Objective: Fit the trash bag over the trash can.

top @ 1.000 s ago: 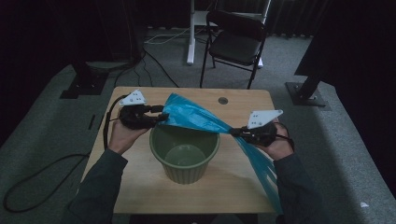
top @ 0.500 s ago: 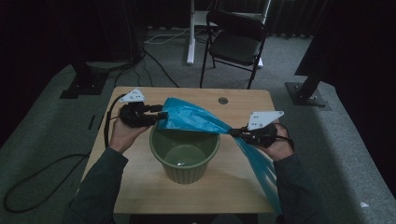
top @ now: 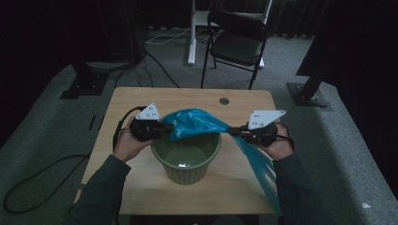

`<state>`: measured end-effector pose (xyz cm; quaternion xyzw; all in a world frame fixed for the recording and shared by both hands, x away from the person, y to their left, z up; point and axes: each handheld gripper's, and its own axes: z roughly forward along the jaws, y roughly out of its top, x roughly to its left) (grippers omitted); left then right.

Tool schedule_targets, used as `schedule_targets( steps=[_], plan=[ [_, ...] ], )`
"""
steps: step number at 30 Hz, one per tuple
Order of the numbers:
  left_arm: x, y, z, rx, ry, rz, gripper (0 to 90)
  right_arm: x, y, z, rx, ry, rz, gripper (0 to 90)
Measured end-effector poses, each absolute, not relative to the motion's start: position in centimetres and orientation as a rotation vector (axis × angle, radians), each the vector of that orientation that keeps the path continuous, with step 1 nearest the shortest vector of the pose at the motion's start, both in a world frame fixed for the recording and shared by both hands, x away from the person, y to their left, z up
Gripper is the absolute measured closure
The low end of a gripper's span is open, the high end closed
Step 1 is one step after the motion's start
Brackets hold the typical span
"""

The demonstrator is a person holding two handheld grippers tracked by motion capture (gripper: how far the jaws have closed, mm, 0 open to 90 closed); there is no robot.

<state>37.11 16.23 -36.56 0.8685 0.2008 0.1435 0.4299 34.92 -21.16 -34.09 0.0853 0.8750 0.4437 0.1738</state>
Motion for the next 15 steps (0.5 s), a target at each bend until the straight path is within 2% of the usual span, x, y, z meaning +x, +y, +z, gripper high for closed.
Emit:
schedule_targets(
  steps=[8, 15],
  plan=[
    [37.1, 16.5, -36.2, 2.147, 0.509, 0.367, 76.5, 34.9, -20.0, -34.0, 0.201, 2.508, 1.235, 89.9],
    [37.1, 16.3, -36.2, 2.152, 0.501, 0.366, 74.9, 35.2, -18.8, -34.2, 0.169, 2.533, 1.215, 89.9]
  ],
)
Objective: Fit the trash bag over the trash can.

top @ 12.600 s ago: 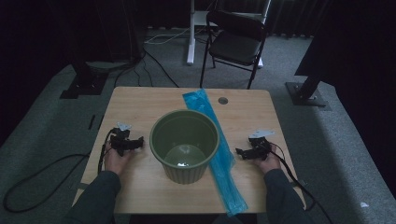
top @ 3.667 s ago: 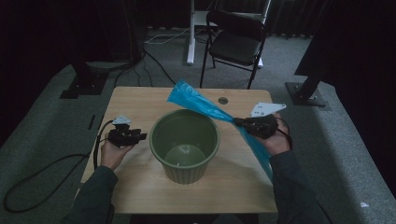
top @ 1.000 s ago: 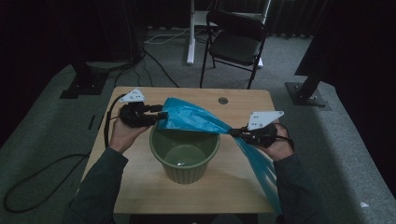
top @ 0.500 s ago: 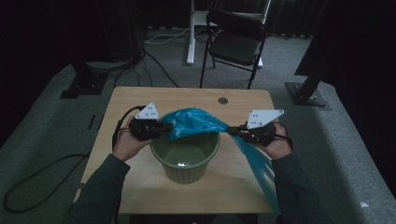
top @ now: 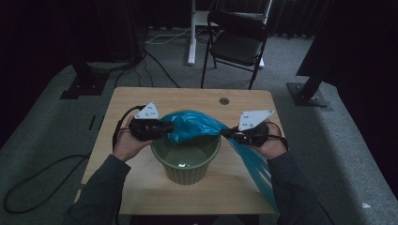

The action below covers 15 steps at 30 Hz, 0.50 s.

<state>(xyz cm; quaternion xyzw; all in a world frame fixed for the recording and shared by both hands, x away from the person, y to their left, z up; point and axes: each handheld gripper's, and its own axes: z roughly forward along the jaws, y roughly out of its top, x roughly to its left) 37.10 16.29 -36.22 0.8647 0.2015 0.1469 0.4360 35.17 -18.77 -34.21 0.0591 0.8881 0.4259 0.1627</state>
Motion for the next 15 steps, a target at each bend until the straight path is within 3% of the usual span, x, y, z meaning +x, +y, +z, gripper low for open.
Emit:
schedule_targets(
  steps=[15],
  plan=[
    [36.7, 16.3, -35.4, 2.126, 0.492, 0.392, 68.6, 35.8, -16.5, -34.5, 0.128, 2.572, 1.202, 89.9]
  ],
)
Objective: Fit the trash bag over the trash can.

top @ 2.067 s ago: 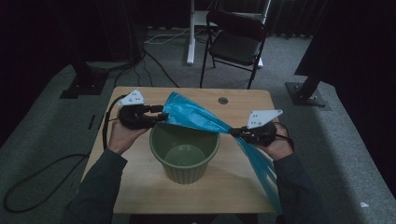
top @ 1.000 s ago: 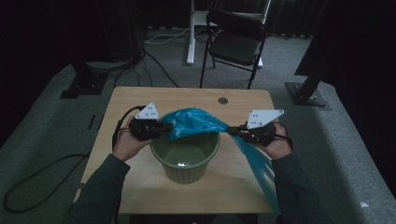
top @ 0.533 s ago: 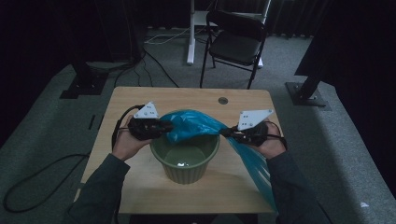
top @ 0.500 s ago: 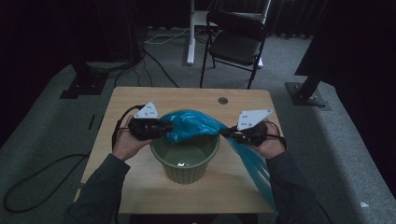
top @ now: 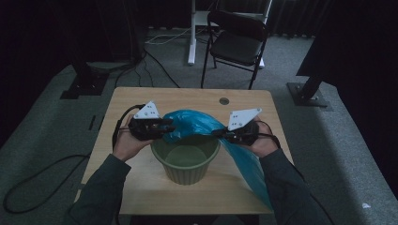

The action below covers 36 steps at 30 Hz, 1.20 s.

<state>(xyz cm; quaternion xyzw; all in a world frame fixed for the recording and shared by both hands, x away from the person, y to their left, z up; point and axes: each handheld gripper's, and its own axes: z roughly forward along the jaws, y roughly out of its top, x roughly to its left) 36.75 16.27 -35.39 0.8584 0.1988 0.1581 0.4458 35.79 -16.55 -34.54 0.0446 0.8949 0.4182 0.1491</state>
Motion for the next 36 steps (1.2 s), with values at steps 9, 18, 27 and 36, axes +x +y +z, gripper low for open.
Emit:
schedule_targets(
  steps=[9, 18, 27, 36],
  plan=[
    [36.7, 16.1, -35.3, 2.121, 0.490, 0.387, 65.8, 36.0, -15.7, -34.6, 0.112, 2.587, 1.196, 89.9],
    [36.2, 14.9, -34.8, 2.111, 0.435, 0.367, 56.9, 36.3, -14.3, -34.7, 0.088, 2.603, 1.201, 90.0],
    [35.6, 13.7, -34.7, 2.127, 0.372, 0.345, 54.5, 36.5, -13.5, -34.4, 0.063, 2.608, 1.200, 89.9],
    [35.8, 12.1, -35.2, 2.205, 0.385, 0.393, 68.9, 36.5, -13.2, -34.5, 0.056, 2.617, 1.205, 89.9]
  ],
)
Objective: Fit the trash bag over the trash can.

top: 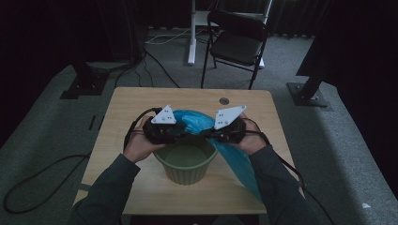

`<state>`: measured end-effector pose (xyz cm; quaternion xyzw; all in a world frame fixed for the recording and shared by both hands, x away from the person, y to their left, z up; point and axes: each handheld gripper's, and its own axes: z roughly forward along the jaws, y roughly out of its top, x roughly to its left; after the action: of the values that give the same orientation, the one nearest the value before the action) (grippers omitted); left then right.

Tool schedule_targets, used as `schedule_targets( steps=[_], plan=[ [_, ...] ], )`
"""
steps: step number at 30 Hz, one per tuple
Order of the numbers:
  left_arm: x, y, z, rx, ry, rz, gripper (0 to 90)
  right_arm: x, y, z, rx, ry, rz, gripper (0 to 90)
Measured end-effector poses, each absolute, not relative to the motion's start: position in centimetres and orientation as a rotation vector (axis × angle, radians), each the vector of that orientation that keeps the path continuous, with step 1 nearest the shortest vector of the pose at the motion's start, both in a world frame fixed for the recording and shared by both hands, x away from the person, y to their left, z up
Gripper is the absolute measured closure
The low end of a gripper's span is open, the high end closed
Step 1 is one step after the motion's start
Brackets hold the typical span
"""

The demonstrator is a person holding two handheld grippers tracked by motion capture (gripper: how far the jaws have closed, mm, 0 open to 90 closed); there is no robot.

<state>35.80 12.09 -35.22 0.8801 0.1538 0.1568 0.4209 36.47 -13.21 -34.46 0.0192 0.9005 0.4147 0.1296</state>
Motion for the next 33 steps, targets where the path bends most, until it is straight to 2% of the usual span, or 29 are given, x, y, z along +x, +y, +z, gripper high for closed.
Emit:
schedule_targets(
  steps=[4, 7, 8, 9, 10, 15, 20, 29, 33],
  plan=[
    [35.7, 11.9, -35.2, 2.220, 0.378, 0.399, 82.0, 36.3, -13.2, -34.4, 0.050, 2.617, 1.208, 89.9],
    [35.6, 11.9, -35.2, 2.227, 0.367, 0.402, 86.0, 36.2, -13.2, -34.4, 0.051, 2.618, 1.211, 89.6],
    [35.5, 11.9, -35.3, 2.230, 0.366, 0.405, 86.5, 36.2, -13.2, -34.4, 0.054, 2.615, 1.217, 82.4],
    [35.5, 11.9, -35.3, 2.230, 0.366, 0.405, 86.6, 36.2, -13.2, -34.4, 0.054, 2.615, 1.217, 82.4],
    [35.4, 12.0, -35.3, 2.227, 0.368, 0.403, 86.7, 36.0, -13.4, -34.3, 0.063, 2.602, 1.228, 76.4],
    [35.3, 12.3, -35.4, 2.229, 0.375, 0.406, 86.8, 35.7, -13.9, -34.0, 0.074, 2.593, 1.233, 70.7],
    [35.3, 12.9, -35.6, 2.221, 0.397, 0.407, 86.8, 35.1, -15.1, -33.7, 0.097, 2.589, 1.252, 66.7],
    [35.6, 14.1, -36.2, 2.190, 0.449, 0.385, 86.7, 34.6, -17.4, -34.3, 0.169, 2.583, 1.292, 65.5],
    [35.6, 14.4, -36.3, 2.185, 0.458, 0.386, 86.7, 34.1, -18.2, -34.7, 0.192, 2.594, 1.286, 61.2]
  ],
)
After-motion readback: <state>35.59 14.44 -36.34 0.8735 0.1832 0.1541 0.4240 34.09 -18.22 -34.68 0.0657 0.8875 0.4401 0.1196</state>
